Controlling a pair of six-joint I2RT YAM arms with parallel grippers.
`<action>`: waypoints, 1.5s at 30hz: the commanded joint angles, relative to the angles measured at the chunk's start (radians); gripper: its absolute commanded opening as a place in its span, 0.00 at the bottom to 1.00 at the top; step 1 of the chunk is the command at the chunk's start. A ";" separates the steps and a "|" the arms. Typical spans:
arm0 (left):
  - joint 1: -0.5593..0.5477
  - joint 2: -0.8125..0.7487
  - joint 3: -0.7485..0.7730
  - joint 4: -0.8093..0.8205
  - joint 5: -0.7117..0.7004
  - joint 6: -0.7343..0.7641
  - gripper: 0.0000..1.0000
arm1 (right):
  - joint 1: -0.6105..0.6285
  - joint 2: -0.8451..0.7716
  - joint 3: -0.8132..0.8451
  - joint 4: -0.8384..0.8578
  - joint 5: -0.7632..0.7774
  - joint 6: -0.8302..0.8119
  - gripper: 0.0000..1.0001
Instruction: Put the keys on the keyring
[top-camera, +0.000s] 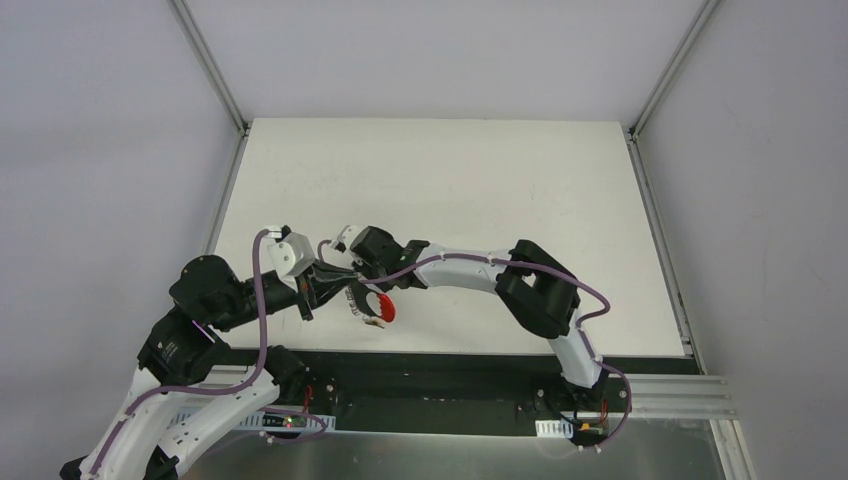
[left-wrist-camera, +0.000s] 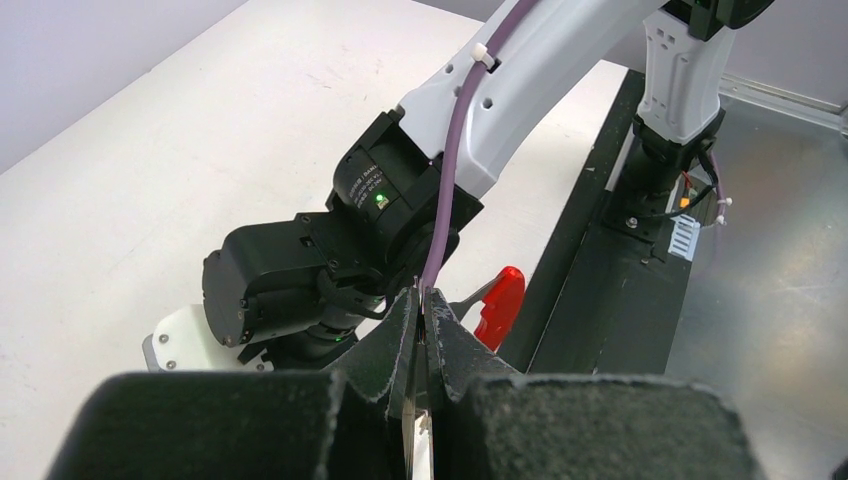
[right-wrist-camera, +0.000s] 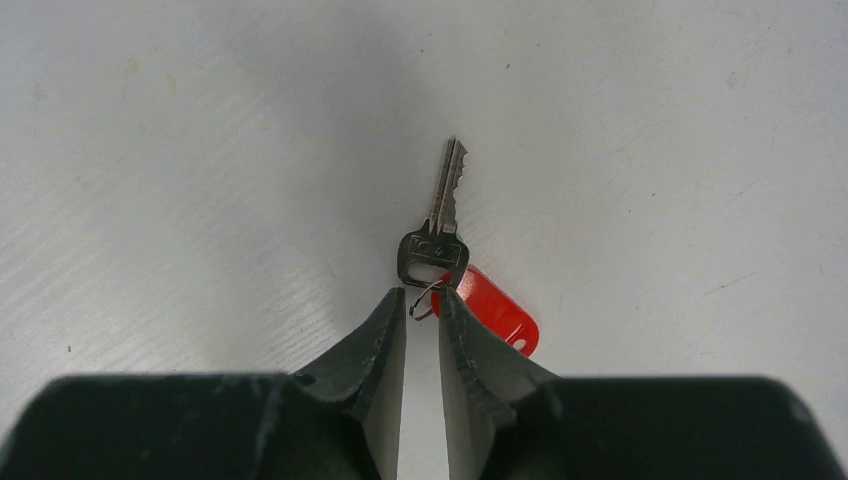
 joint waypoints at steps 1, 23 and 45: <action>-0.003 -0.012 -0.001 0.042 -0.015 0.007 0.00 | 0.007 0.021 0.000 -0.008 0.022 -0.015 0.18; -0.003 -0.033 0.056 0.042 0.033 -0.026 0.00 | 0.011 -0.322 -0.298 0.119 0.065 0.030 0.00; -0.003 -0.030 0.140 0.042 0.092 -0.068 0.00 | -0.102 -0.446 -0.325 -0.381 0.046 0.190 0.00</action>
